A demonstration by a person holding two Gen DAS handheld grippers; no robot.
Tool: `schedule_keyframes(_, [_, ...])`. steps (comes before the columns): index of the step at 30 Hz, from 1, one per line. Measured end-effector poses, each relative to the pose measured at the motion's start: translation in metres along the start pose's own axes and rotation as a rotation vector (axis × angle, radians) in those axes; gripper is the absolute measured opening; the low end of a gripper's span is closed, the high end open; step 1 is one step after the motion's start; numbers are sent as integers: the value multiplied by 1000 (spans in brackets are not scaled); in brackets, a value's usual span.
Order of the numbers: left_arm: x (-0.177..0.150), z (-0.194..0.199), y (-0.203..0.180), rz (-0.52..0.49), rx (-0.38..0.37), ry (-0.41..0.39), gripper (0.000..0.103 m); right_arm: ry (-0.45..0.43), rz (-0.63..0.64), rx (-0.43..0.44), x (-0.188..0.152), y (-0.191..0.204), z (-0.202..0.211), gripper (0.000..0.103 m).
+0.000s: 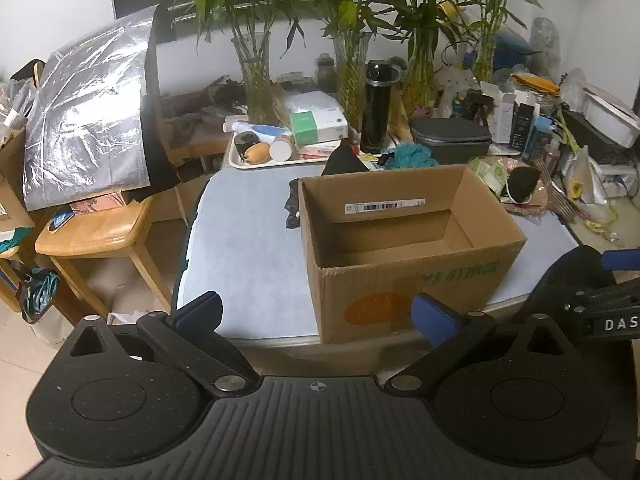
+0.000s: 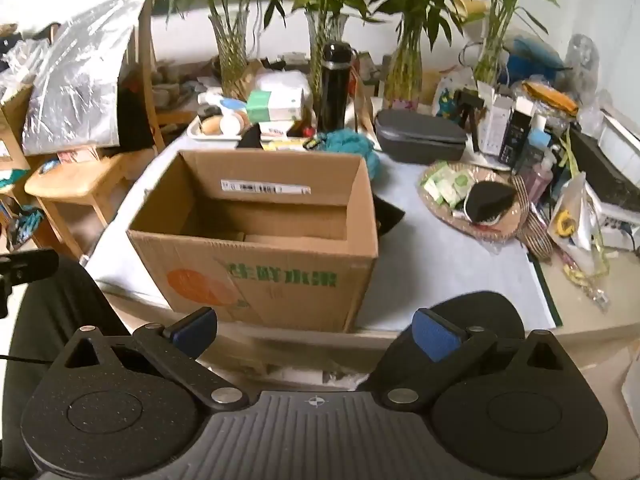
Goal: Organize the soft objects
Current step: 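Move both tools toward the open cardboard box on the table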
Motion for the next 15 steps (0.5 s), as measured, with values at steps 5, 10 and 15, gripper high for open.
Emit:
schedule_keyframes(5, [5, 6, -5, -15, -19, -8, 103, -36, -47, 26, 5, -3, 5, 103])
schedule_keyframes(10, [11, 8, -10, -32, -34, -15, 103, -32, -36, 21, 9, -2, 10, 103])
schedule_keyframes(15, [17, 6, -16, -47, -52, -23, 103, -15, -33, 11, 10, -4, 11, 103])
Point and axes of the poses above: each gripper's, at about its wrist camera, not at the fingertips, and z roughly against the way its jaws point, y to its left, x to its top, the point moved 7 cm from there along -z, roughly the way its jaws point, and after that the axes turned 9 degrees about z, right-handed, at the moved point
